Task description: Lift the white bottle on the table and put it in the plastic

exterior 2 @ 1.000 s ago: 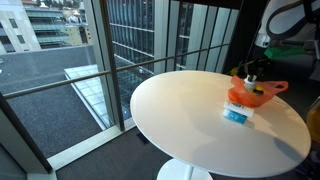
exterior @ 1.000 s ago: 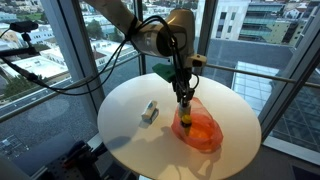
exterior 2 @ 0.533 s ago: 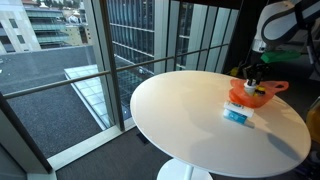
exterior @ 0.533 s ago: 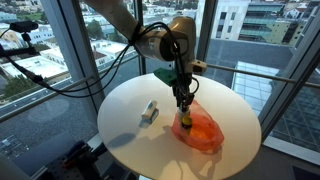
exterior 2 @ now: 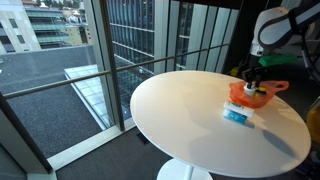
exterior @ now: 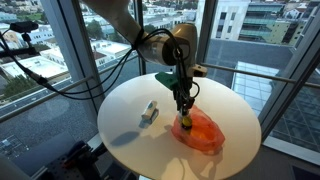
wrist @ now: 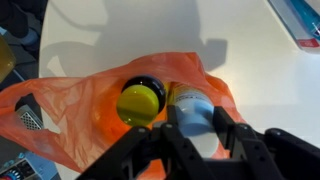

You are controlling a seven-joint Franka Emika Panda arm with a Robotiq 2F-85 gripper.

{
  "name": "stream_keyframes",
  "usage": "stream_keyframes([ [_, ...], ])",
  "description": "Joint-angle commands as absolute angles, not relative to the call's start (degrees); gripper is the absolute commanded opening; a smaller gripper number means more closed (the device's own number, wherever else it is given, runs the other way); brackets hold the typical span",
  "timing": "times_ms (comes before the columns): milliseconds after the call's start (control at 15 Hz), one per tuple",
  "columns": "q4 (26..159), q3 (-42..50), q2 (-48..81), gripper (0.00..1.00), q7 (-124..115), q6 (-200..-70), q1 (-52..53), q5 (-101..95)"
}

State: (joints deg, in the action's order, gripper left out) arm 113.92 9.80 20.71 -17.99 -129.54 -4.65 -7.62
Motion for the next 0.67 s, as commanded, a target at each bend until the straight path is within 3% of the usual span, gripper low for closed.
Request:
stream_keyframes([
  [0,112.0,10.4,21.7,0.16,-18.9,-127.6,-4.1,-8.4],
  [133,112.2,10.3,21.6,0.16,-18.8,-127.6,-4.0,-8.4],
  [400,112.3,10.2,21.4,0.68,-18.5,-127.4,-4.0,-8.3],
  [467,112.4,10.2,21.3,0.69,-18.5,-127.4,-4.0,-8.3],
  [600,112.6,10.1,21.1,0.85,-18.2,-127.3,-3.9,-8.2],
])
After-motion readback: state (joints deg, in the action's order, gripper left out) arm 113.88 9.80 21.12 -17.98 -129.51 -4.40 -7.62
